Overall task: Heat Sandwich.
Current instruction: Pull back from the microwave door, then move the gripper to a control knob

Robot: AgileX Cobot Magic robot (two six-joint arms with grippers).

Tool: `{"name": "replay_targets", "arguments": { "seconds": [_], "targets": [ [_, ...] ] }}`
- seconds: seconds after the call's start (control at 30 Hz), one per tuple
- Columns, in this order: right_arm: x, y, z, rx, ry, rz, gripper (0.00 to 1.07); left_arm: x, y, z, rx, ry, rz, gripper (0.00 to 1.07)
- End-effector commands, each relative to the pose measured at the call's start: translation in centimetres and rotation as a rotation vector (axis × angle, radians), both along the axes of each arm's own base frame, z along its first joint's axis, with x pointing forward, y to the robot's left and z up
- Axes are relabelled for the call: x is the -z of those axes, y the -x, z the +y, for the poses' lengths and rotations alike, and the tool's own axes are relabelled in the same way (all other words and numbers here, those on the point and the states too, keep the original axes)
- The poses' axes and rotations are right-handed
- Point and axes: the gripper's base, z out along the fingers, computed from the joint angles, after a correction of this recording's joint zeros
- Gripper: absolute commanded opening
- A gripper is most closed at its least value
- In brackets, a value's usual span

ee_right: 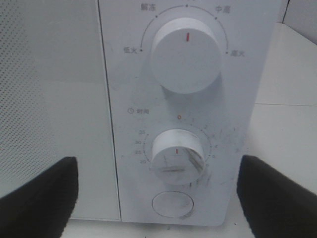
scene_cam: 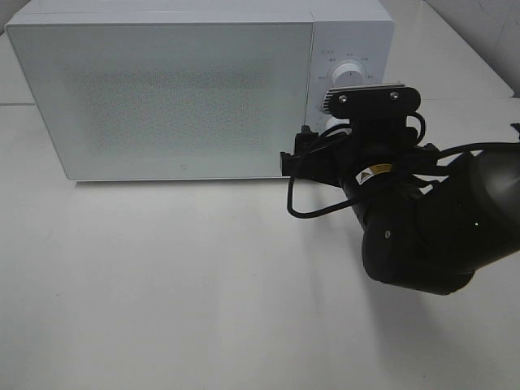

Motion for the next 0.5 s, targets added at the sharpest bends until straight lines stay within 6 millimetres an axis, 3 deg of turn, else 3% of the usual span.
{"name": "replay_targets", "arguments": {
  "seconds": [0.03,0.5],
  "targets": [
    [0.1,-0.7,0.6,-0.008,-0.013,-0.005,0.82,0.0,0.3,0.0,-0.003,-0.001,-0.029,0.98],
    [1.6,-3.5,0.7,0.012,-0.008,0.022,0.8,0.0,0.3,0.0,-0.003,-0.001,-0.029,0.98]
  ]
}}
